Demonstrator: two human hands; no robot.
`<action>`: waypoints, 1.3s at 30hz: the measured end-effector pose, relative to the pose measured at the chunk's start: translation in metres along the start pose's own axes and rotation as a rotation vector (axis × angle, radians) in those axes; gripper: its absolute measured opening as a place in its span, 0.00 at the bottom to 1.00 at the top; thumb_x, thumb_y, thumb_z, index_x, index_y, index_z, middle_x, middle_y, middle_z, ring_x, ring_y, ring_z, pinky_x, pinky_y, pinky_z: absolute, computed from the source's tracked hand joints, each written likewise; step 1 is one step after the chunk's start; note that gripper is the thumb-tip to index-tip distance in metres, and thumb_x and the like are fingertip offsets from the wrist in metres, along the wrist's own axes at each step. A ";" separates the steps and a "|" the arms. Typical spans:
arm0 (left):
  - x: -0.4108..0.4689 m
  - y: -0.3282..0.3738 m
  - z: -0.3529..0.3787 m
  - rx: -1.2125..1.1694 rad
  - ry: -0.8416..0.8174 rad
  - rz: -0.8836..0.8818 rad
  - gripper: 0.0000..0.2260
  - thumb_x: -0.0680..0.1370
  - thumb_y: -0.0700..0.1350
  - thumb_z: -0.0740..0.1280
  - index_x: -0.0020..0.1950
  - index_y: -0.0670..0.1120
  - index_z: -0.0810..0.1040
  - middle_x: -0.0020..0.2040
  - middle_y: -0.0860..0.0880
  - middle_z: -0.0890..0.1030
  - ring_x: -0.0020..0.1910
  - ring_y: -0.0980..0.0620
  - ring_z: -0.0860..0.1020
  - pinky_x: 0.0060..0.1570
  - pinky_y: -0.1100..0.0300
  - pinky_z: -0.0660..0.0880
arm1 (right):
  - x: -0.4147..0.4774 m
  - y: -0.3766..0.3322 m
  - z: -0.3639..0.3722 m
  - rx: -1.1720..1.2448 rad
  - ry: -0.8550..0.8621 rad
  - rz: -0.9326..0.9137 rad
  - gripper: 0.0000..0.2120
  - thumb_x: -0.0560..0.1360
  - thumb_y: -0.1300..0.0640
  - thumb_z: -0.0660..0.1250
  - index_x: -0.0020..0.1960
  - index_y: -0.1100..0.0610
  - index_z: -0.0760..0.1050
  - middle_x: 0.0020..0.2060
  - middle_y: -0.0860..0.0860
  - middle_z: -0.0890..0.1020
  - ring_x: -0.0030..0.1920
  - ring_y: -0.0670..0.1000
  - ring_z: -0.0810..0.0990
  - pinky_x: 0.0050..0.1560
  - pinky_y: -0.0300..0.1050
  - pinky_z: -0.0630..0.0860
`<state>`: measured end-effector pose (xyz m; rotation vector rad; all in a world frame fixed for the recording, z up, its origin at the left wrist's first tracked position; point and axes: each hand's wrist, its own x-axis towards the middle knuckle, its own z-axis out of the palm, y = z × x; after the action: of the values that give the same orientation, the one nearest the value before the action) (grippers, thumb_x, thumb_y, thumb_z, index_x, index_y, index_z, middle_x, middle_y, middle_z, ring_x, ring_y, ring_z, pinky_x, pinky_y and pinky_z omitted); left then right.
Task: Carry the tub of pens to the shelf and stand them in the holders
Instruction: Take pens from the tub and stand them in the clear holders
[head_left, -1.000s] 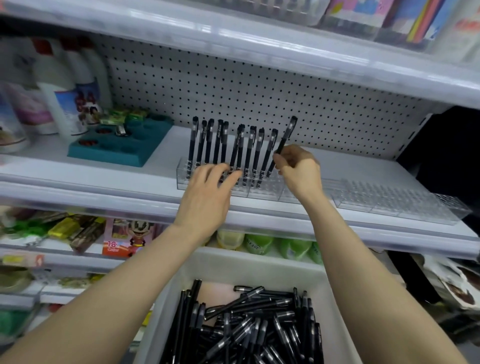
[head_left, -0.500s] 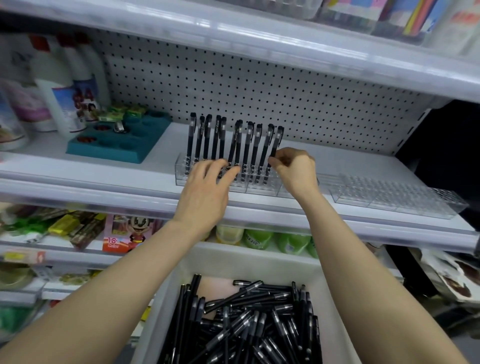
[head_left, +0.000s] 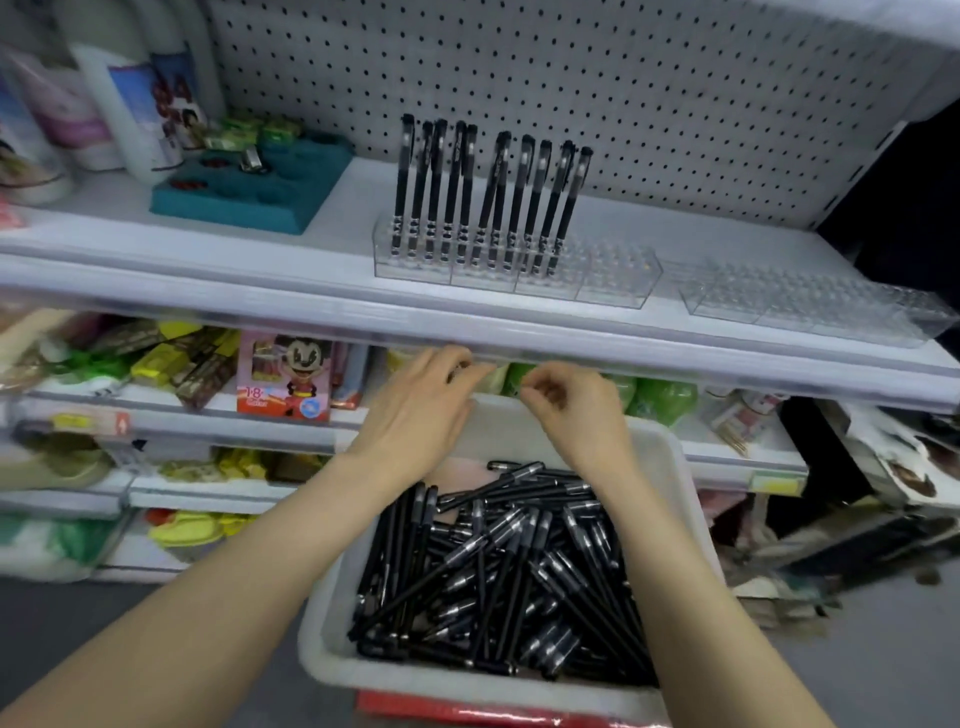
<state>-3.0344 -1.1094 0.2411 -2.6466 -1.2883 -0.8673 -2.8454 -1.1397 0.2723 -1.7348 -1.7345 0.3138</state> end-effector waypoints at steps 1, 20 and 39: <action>-0.006 0.000 0.005 0.016 -0.042 -0.019 0.22 0.72 0.40 0.72 0.66 0.46 0.75 0.58 0.43 0.76 0.54 0.41 0.75 0.50 0.47 0.77 | -0.011 0.004 0.010 -0.016 -0.114 0.011 0.03 0.73 0.59 0.71 0.44 0.52 0.82 0.39 0.47 0.84 0.39 0.46 0.79 0.44 0.40 0.74; -0.016 0.013 0.010 0.019 -0.019 0.140 0.11 0.77 0.49 0.65 0.55 0.48 0.83 0.49 0.48 0.80 0.50 0.45 0.75 0.46 0.51 0.75 | -0.025 0.023 -0.002 -0.214 -0.396 0.043 0.04 0.74 0.58 0.70 0.49 0.52 0.79 0.43 0.48 0.81 0.47 0.51 0.79 0.48 0.43 0.74; 0.060 0.015 -0.025 -0.002 0.201 0.028 0.15 0.76 0.45 0.69 0.62 0.44 0.79 0.58 0.45 0.78 0.57 0.44 0.73 0.51 0.51 0.75 | 0.041 -0.014 -0.064 0.603 0.216 0.051 0.02 0.77 0.62 0.69 0.49 0.59 0.80 0.39 0.53 0.84 0.40 0.49 0.83 0.41 0.40 0.80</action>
<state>-3.0055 -1.0844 0.2954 -2.4960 -1.1998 -1.0977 -2.8146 -1.1188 0.3398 -1.3138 -1.2691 0.5810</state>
